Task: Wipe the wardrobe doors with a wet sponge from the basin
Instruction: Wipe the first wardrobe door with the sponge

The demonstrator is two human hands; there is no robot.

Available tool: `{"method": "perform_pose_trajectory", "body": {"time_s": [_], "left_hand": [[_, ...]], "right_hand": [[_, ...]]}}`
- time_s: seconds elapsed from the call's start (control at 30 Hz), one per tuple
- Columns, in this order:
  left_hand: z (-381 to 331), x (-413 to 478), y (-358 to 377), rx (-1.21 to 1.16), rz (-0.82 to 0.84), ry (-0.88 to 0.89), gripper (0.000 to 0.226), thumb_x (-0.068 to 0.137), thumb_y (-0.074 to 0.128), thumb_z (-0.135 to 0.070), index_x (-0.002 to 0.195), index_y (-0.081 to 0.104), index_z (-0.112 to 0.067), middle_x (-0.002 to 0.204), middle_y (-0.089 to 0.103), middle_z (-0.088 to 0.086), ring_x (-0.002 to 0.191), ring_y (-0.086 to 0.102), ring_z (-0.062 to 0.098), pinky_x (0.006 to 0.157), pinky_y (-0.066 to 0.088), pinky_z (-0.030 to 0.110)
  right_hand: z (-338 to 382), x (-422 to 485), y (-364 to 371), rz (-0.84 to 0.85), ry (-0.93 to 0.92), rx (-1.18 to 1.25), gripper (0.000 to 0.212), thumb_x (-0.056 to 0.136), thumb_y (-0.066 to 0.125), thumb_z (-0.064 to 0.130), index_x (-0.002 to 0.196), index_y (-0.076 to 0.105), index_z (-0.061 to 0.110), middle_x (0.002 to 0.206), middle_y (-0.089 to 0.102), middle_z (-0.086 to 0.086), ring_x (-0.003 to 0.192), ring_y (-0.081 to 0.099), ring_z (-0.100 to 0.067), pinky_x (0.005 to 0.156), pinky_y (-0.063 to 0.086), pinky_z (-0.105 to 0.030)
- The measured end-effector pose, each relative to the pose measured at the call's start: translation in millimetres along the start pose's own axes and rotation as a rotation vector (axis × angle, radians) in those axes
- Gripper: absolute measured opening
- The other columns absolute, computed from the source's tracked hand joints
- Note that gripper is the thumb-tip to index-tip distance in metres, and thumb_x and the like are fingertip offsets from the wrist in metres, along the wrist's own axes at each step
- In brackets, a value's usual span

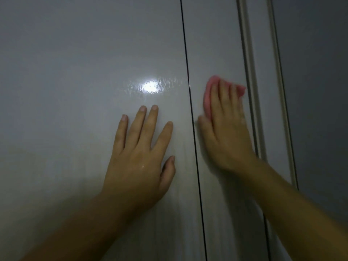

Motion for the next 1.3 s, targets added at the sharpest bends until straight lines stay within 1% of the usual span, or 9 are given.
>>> {"method": "perform_pose_trajectory", "body": {"time_s": [0.1,0.3,0.5,0.6,0.73,0.93,1.07,1.13,1.3], "left_hand": [[-7.3,-2.7,0.7,0.004,-0.006,0.002,0.067,0.098,0.035,-0.047,0.157,0.037,-0.014,0.167,0.018,0.02,0.157,0.012,0.037,0.123,0.014,0.062],[-18.0,-5.3,2.3,0.001,-0.023,-0.014,0.068,0.097,0.036,-0.047,0.155,0.039,-0.011,0.166,0.022,0.022,0.155,0.017,0.039,0.122,0.015,0.064],[-32.6,-39.7,9.9,-0.02,0.005,0.031,0.069,0.096,0.04,-0.045,0.156,0.038,-0.011,0.166,0.019,0.023,0.155,0.017,0.04,0.123,0.015,0.061],[-38.6,-49.4,9.9,-0.039,-0.005,0.043,0.068,0.096,0.041,-0.044,0.154,0.04,-0.009,0.166,0.021,0.025,0.154,0.018,0.041,0.122,0.017,0.063],[-47.3,-56.1,12.2,-0.063,-0.011,0.049,0.066,0.096,0.044,-0.042,0.152,0.044,-0.007,0.164,0.023,0.026,0.154,0.019,0.042,0.121,0.019,0.064],[-47.1,-59.1,14.0,-0.065,0.001,0.045,0.067,0.096,0.044,-0.042,0.153,0.042,-0.008,0.164,0.023,0.026,0.154,0.018,0.041,0.122,0.018,0.063],[-47.0,-58.7,14.4,-0.057,0.016,0.043,0.069,0.095,0.045,-0.042,0.154,0.041,-0.008,0.165,0.021,0.026,0.155,0.017,0.042,0.122,0.018,0.063],[-46.8,-59.5,14.3,-0.072,0.02,0.047,0.069,0.095,0.045,-0.042,0.154,0.041,-0.007,0.165,0.021,0.026,0.155,0.015,0.041,0.123,0.017,0.062],[-38.1,-78.9,5.9,-0.112,-0.003,0.05,0.067,0.094,0.047,-0.039,0.152,0.044,-0.005,0.164,0.023,0.026,0.155,0.016,0.042,0.122,0.017,0.064]], "right_hand": [[-3.4,-32.0,7.6,0.046,-0.027,-0.014,0.075,0.102,0.014,0.061,0.159,-0.021,0.027,0.167,-0.027,0.006,0.153,-0.027,-0.014,0.124,-0.013,-0.04],[-15.8,23.0,-13.2,-0.064,0.042,0.072,0.071,0.108,0.02,0.052,0.162,-0.014,0.019,0.17,-0.019,-0.002,0.155,-0.021,-0.019,0.125,-0.015,-0.038],[-17.2,-111.3,23.7,0.018,0.172,0.097,0.076,0.102,0.018,0.055,0.16,-0.018,0.023,0.168,-0.026,0.005,0.154,-0.025,-0.016,0.125,-0.011,-0.042],[-24.3,-92.3,20.9,0.01,0.197,0.081,0.076,0.1,0.011,0.058,0.16,-0.02,0.023,0.167,-0.027,0.004,0.153,-0.027,-0.015,0.124,-0.014,-0.039],[-25.3,-58.7,7.4,-0.066,0.162,0.078,0.074,0.102,0.013,0.054,0.162,-0.013,0.02,0.17,-0.018,0.0,0.155,-0.021,-0.017,0.125,-0.013,-0.039],[-17.3,-168.1,39.4,0.038,0.18,0.087,0.075,0.103,0.022,0.052,0.159,-0.023,0.029,0.169,-0.023,0.006,0.156,-0.02,-0.023,0.125,-0.004,-0.051],[-26.0,-113.7,25.2,-0.013,0.191,0.092,0.073,0.102,0.014,0.053,0.161,-0.014,0.021,0.169,-0.021,0.0,0.155,-0.022,-0.019,0.126,-0.01,-0.045],[-23.5,-107.5,21.0,-0.05,0.191,0.102,0.073,0.103,0.017,0.05,0.161,-0.014,0.02,0.17,-0.018,-0.002,0.156,-0.021,-0.019,0.127,-0.008,-0.046],[12.1,-196.4,52.3,0.091,0.065,0.036,0.076,0.104,0.026,0.051,0.162,-0.012,0.021,0.171,-0.017,-0.001,0.157,-0.013,-0.03,0.127,0.0,-0.053]]}}
Point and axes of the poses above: each hand's wrist, its own x-axis towards the middle knuckle, its own y-axis out of the palm, z = x × y, the point moved 10 cm from there along x, towards the middle knuckle
